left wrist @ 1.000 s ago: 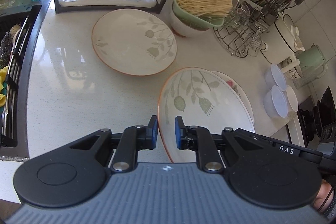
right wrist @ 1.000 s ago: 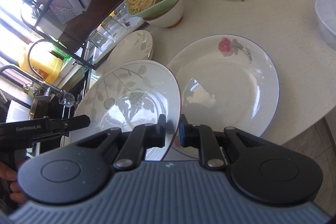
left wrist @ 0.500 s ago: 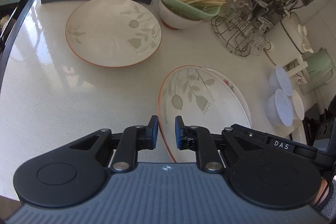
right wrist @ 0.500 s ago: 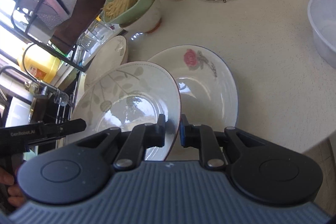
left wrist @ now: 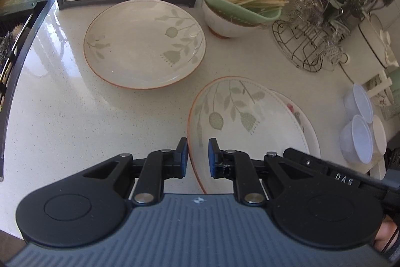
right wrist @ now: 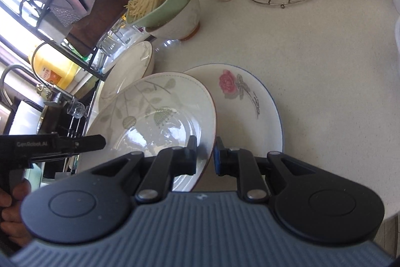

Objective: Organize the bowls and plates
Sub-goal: 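Lift the leaf-pattern plate with both grippers and carry it over the rose plate, then lower the leaf-pattern plate onto the rose plate with both grippers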

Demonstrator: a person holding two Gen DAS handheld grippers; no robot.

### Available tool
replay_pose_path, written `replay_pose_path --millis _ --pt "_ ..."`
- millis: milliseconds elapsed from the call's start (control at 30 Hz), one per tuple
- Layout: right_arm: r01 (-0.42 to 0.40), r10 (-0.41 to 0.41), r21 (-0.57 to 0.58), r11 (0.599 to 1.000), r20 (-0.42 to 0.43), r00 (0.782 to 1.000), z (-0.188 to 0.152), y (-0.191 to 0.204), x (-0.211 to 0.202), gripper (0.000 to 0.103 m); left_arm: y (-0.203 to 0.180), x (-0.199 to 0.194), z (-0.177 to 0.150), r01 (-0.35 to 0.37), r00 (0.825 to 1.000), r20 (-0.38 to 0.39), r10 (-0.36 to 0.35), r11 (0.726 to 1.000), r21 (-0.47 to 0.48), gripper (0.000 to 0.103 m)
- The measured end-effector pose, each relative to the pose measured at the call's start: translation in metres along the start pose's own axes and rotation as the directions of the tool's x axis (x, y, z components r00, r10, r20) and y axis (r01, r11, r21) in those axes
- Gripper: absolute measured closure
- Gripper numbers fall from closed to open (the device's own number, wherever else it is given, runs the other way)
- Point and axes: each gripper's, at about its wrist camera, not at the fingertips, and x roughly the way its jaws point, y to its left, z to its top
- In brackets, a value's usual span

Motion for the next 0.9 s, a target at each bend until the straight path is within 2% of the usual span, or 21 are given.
replay_pose_path --millis 100,300,533,733,900 --pt "0.002 -0.002 0.004 1.000 0.007 1.000 0.000 -0.005 0.002 0.086 -0.006 0.004 -0.003 -0.016 1.000 -0.018 0.017 0.999 0.037 0.085" --pt "0.021 -0.020 -0.055 0.998 0.030 0.999 0.002 -0.005 0.005 0.086 -0.007 0.010 -0.008 -0.019 0.999 -0.038 0.020 1.000 0.024 0.085" --pt "0.071 -0.066 -0.096 0.993 0.051 0.997 0.004 -0.005 0.006 0.085 -0.015 0.022 -0.006 -0.027 0.996 -0.085 0.031 0.998 0.053 0.084" --pt "0.103 -0.098 -0.111 0.988 0.056 0.994 0.003 -0.004 0.004 0.084 -0.019 0.033 -0.001 -0.051 0.990 -0.130 0.061 0.995 0.083 0.084" --pt "0.123 -0.118 -0.119 0.985 0.052 0.992 0.005 -0.004 0.002 0.084 -0.029 0.034 0.000 -0.088 0.985 -0.133 0.106 0.987 0.133 0.084"
